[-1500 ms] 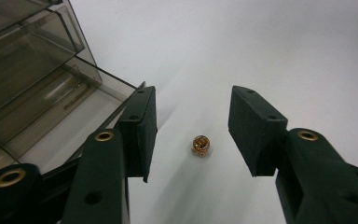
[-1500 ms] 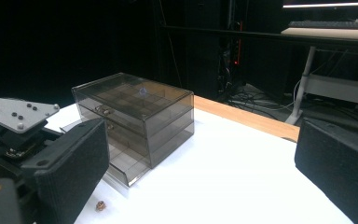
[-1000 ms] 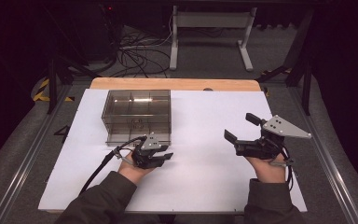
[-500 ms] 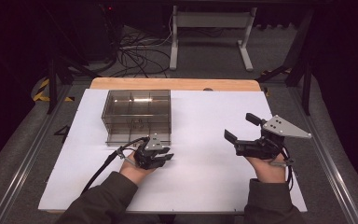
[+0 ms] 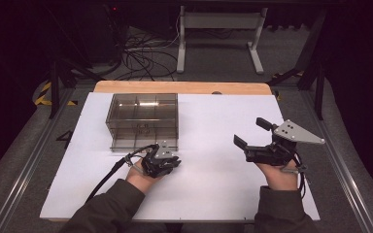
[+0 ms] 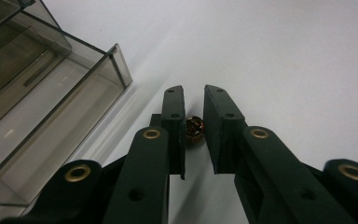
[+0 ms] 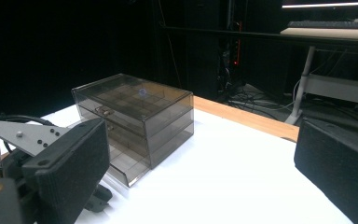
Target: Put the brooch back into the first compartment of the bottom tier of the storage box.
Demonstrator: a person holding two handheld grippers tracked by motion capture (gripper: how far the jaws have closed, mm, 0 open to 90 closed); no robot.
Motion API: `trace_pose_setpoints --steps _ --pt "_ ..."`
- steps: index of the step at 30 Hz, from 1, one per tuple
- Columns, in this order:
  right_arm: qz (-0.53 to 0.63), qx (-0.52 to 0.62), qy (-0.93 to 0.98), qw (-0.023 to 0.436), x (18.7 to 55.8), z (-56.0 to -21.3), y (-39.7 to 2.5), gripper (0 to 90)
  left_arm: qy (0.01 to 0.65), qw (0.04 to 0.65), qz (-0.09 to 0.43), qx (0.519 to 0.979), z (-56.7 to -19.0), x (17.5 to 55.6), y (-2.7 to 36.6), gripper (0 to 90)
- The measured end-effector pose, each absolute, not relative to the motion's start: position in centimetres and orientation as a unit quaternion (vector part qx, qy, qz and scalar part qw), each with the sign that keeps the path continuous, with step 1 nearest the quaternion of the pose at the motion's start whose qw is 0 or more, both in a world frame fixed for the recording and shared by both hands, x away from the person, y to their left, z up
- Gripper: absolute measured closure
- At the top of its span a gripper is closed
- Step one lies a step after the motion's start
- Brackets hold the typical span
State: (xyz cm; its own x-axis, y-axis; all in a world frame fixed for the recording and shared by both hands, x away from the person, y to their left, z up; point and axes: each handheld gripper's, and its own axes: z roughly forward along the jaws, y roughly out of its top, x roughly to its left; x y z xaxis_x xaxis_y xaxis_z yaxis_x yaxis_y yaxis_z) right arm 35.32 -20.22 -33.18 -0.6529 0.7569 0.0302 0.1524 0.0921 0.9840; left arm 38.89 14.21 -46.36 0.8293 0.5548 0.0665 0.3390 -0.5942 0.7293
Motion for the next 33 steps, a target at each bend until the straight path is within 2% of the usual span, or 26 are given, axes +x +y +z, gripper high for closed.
trace_pose_setpoints --steps 33 --pt "0.586 0.325 0.696 0.256 35.4 -33.2 -20.0 4.1 0.261 0.410 0.173 0.857 -43.9 38.4 16.0 79.8"
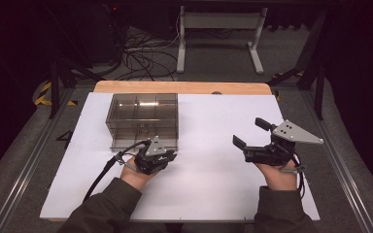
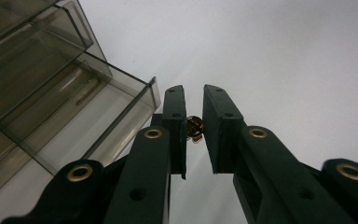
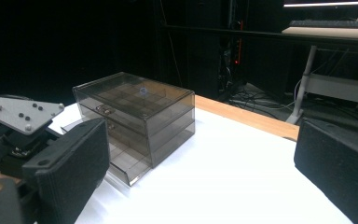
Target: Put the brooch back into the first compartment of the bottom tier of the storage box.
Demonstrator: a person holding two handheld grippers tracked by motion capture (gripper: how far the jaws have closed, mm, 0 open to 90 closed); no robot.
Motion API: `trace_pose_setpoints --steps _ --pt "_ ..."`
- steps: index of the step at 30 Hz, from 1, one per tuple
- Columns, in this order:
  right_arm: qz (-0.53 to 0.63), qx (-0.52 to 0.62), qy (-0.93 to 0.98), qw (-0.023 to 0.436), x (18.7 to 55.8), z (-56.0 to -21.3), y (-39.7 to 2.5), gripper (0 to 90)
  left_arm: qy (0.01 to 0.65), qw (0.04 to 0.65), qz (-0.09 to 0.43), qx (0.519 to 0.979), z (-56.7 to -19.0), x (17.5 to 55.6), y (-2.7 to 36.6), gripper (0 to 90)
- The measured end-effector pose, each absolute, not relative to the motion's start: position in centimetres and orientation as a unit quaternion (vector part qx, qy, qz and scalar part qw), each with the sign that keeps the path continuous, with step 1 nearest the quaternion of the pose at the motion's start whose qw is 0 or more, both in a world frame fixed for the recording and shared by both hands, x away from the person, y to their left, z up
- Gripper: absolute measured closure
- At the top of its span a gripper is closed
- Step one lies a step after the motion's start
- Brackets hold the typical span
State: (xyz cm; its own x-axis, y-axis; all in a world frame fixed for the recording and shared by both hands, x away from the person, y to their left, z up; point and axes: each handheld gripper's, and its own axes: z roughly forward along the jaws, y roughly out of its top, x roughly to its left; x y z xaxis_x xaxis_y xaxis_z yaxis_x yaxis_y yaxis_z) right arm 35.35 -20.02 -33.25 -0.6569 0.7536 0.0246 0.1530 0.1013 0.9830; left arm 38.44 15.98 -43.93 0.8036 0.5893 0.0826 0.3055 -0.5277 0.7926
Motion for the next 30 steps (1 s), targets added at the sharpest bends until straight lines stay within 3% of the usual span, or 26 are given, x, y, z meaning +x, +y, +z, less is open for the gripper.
trace_pose_setpoints --steps 30 --pt "0.585 0.324 0.698 0.255 35.4 -33.3 -19.9 4.1 0.279 0.431 0.201 0.834 -42.2 38.5 18.2 79.7"
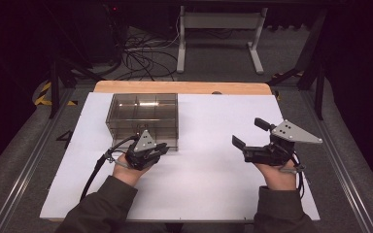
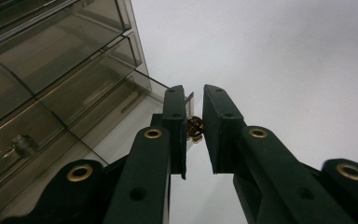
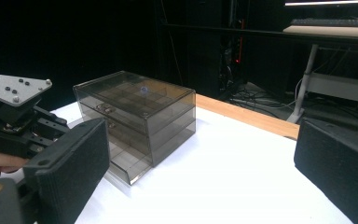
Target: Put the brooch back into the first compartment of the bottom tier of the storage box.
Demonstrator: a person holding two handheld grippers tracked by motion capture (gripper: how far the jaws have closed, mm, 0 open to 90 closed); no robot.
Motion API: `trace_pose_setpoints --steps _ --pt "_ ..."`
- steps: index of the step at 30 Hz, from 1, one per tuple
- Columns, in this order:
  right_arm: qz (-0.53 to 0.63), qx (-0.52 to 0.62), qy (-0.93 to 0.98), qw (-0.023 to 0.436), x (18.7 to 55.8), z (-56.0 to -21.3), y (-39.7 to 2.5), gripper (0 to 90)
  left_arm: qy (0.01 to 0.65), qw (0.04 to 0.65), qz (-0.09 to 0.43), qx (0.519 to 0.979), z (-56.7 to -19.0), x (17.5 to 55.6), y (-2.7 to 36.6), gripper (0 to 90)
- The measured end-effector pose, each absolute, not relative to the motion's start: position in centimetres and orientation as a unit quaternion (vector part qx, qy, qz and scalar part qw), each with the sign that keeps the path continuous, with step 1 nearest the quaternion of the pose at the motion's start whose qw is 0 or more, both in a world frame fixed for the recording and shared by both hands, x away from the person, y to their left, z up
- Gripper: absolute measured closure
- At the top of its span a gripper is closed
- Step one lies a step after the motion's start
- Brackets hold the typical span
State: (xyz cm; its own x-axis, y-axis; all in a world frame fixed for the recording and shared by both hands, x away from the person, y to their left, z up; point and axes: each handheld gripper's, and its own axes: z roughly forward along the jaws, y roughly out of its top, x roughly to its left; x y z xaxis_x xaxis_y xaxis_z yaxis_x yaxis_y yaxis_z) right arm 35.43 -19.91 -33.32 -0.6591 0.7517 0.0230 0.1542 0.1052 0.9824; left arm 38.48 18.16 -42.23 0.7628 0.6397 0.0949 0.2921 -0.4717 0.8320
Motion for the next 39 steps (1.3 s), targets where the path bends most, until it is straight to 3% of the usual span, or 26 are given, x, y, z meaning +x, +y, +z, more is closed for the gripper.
trace_pose_setpoints --steps 39 --pt "0.585 0.325 0.698 0.256 35.4 -33.3 -20.0 4.1 0.327 0.441 0.236 0.802 -41.0 39.2 22.4 79.7"
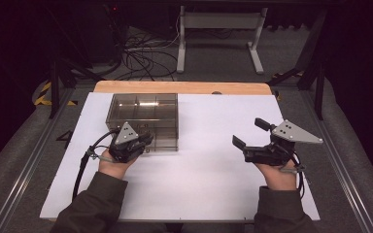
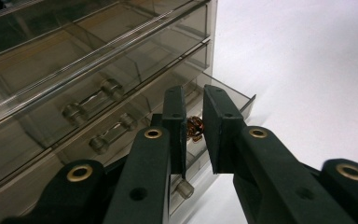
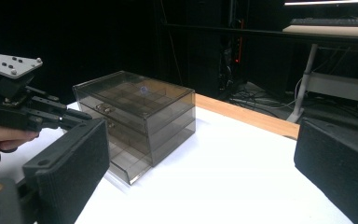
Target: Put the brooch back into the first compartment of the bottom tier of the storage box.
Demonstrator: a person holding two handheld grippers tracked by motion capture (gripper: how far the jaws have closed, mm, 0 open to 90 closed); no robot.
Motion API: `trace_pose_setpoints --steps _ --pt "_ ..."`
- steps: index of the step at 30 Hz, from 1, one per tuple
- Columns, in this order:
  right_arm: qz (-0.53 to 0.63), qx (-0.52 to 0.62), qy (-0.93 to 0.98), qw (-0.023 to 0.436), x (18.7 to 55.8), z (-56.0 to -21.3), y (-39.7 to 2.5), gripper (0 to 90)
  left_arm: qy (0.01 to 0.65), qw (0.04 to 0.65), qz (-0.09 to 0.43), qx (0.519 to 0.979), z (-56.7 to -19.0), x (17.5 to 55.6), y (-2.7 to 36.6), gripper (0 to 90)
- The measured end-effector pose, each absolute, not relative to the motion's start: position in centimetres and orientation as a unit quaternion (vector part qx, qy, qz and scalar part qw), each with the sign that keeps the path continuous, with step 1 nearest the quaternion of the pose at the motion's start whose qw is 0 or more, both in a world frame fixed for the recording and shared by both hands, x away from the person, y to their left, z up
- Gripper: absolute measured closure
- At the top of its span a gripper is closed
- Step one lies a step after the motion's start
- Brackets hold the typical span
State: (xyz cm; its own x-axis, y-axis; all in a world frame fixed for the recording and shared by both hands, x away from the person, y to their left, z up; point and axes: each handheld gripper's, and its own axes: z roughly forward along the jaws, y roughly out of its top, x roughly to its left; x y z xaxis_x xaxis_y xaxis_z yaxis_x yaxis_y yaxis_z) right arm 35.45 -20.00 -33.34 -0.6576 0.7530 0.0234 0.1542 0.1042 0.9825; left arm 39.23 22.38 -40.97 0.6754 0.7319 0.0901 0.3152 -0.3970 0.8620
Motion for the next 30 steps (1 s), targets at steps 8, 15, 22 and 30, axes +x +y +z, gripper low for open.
trace_pose_setpoints --steps 8,15,22,30 --pt "0.585 0.327 0.697 0.255 35.4 -33.3 -20.1 4.1 0.338 0.436 0.246 0.797 -41.0 39.4 23.4 79.7" --pt "0.586 0.326 0.697 0.256 35.4 -33.3 -20.1 4.1 0.347 0.432 0.249 0.795 -41.1 39.4 24.1 79.7" --pt "0.586 0.326 0.696 0.256 35.4 -33.3 -20.1 4.2 0.357 0.428 0.254 0.791 -41.2 39.6 24.9 79.7" --pt "0.586 0.326 0.697 0.255 35.4 -33.3 -20.1 4.1 0.367 0.424 0.257 0.787 -41.2 39.7 25.6 79.7"
